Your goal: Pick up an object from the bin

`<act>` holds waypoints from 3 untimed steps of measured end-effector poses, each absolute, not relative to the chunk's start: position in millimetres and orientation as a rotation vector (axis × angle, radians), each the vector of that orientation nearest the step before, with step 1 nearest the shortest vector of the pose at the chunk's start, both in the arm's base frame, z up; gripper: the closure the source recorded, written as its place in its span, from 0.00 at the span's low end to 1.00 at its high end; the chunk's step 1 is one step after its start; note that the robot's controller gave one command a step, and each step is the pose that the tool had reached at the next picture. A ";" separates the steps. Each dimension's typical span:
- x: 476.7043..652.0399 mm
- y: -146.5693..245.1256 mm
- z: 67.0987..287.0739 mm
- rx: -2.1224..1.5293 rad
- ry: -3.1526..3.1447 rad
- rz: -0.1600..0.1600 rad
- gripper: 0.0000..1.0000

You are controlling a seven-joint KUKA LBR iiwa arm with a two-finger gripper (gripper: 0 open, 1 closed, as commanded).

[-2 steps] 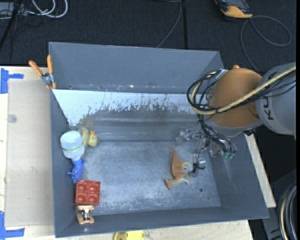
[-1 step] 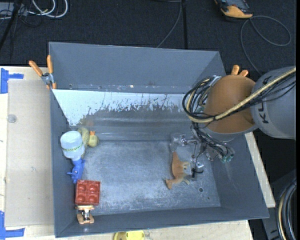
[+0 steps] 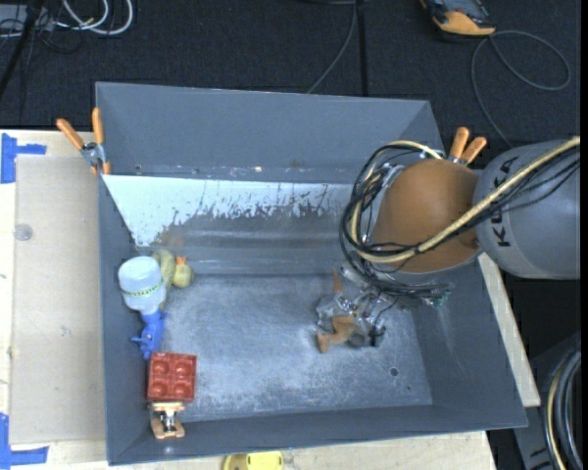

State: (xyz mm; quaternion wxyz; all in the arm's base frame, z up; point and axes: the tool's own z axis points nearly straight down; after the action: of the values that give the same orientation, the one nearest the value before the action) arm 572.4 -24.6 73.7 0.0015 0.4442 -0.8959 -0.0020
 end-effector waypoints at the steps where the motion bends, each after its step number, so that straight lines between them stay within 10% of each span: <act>1: 572.3 -24.8 73.4 1.389 -2.814 -0.007 1.00; 3: 572.2 -24.7 73.2 1.387 -2.815 -0.007 1.00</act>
Offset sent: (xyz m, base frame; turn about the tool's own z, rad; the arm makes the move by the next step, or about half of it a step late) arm 0.0000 0.0000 0.0000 0.0000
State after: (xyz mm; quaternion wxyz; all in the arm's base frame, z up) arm 572.2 -24.7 73.2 0.0016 0.4418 -0.8971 -0.0023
